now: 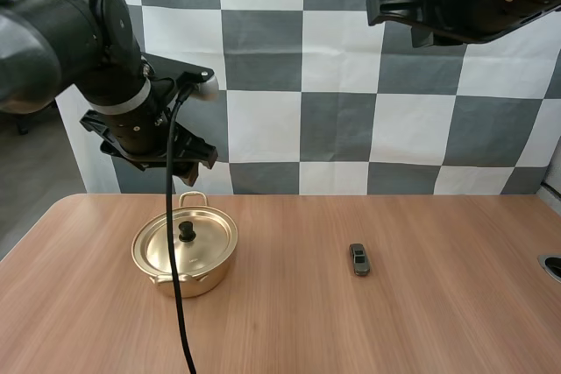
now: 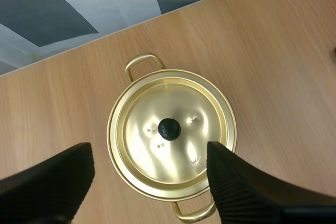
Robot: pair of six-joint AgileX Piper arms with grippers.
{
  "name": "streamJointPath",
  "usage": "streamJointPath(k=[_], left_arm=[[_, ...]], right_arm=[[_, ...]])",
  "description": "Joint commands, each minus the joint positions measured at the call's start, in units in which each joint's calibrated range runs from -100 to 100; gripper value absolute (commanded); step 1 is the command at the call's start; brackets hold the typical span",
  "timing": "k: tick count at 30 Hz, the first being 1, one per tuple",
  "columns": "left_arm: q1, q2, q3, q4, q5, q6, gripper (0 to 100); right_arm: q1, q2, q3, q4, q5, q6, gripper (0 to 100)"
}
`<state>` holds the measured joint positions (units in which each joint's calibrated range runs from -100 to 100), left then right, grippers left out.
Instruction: Open the pot, put the car inside, and close it
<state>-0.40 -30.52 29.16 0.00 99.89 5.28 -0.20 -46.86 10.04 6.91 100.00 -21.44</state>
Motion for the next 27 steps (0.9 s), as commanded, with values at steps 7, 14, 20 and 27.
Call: streamJointPath(k=[7, 14, 20, 27], left_arm=[[0.01, 7.0, 0.03, 0.0, 0.11, -0.02, 100], [0.01, 13.04, 0.03, -2.17, 0.11, -0.02, 100], [0.01, 18.05, 0.03, -2.72, -1.35, -0.02, 100], [0.01, 23.12, 0.03, -1.94, -2.9, -0.19, 100]], right_arm=[[-0.02, -0.05, 0.49, 0.07, 0.0, 0.0, 0], [-0.02, -0.05, 6.33, 0.07, 0.0, -0.11, 0], [-0.02, -0.05, 8.37, -0.15, 0.0, -0.11, 0], [-0.02, -0.05, 8.37, -0.27, 0.0, -0.11, 0]])
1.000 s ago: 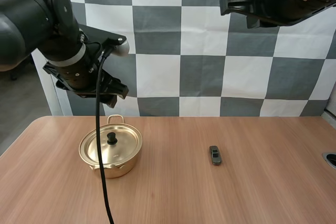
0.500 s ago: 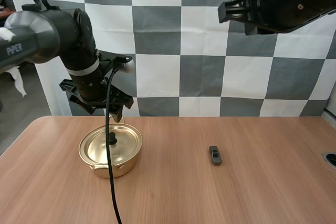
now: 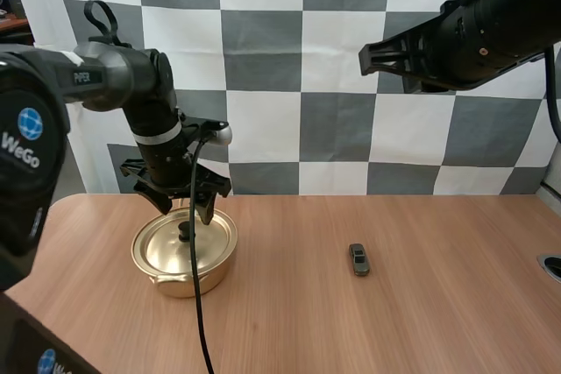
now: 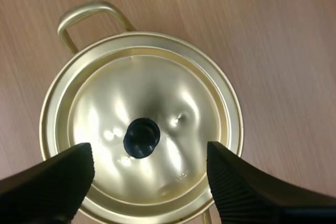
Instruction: Open the pot, put the car inside, and close it
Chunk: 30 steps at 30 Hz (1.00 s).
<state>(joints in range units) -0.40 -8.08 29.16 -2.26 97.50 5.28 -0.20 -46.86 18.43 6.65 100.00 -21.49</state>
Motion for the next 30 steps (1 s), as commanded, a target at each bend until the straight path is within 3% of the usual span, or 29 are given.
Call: streamJointPath(k=[1, 5, 30], left_arm=[[0.01, 1.29, 0.03, 0.93, -1.31, -0.83, 100], [0.01, 3.18, 0.03, 3.86, -4.09, -2.63, 100], [0.01, 8.1, 1.6, 2.26, -2.18, -2.44, 100]], right_arm=[[-0.02, -0.05, -0.02, -0.02, 0.0, -0.06, 0], [-0.02, -0.05, -0.02, -0.02, 0.0, -0.06, 0], [-0.02, -0.05, -0.02, -0.02, 0.0, -0.06, 0]])
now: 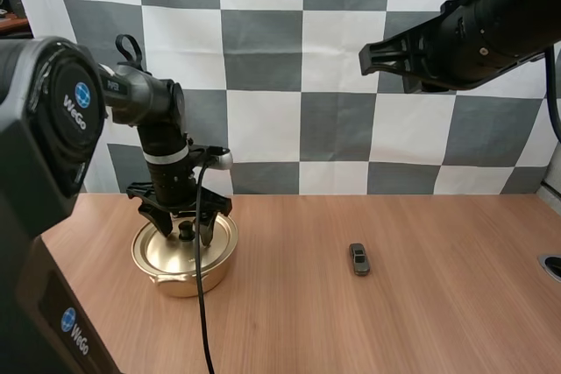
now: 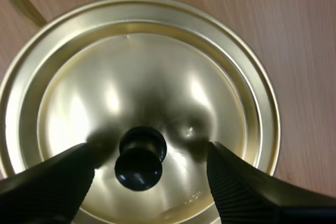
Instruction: Open the pot, put the car inside, and close it
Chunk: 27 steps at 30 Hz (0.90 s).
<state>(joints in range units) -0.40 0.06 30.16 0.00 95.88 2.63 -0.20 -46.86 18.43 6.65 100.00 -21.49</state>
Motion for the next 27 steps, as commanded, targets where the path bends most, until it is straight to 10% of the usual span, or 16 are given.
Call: streamJointPath(k=[1, 18, 22, 27], left_arm=[[0.01, -0.04, 1.14, 0.0, -0.78, 0.43, 100], [0.01, -0.04, 4.42, 0.0, -4.95, 1.52, 100], [0.01, -0.04, 4.42, 0.0, -4.61, -1.54, 5], [0.01, -0.04, 4.42, 0.0, -4.61, -1.83, 0]], right_arm=[[-0.02, -0.05, -0.02, -0.02, 0.0, -0.06, 0], [-0.02, -0.05, -0.02, 0.22, 0.0, -0.06, 0], [-0.02, -0.05, -0.02, 0.33, 0.0, -0.06, 0], [-0.02, -0.05, -0.02, 0.33, 0.0, -0.06, 0]])
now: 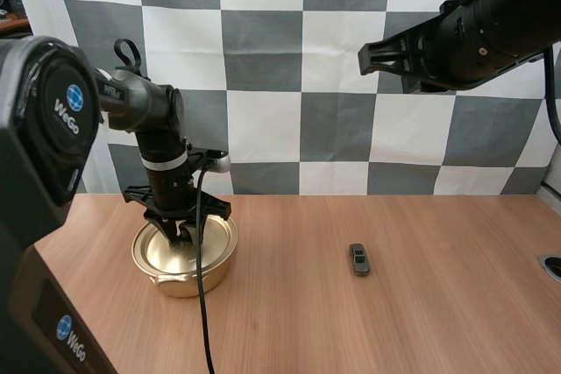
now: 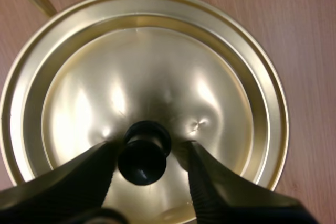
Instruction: Open the pot, put the car inside, and close it
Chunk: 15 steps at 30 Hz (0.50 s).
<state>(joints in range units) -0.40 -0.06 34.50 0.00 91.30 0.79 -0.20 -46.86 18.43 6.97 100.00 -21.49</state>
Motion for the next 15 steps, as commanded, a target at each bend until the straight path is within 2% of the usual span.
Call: streamJointPath(k=[1, 15], left_arm=[[0.01, 0.08, 0.09, 0.0, -0.2, 0.01, 0], [0.01, 0.08, 0.09, 0.0, -1.35, 0.01, 0]], right_arm=[[-0.02, -0.05, -0.02, 0.01, 0.0, -0.06, 0], [-0.02, -0.05, -0.02, 0.01, 0.0, -0.06, 0]])
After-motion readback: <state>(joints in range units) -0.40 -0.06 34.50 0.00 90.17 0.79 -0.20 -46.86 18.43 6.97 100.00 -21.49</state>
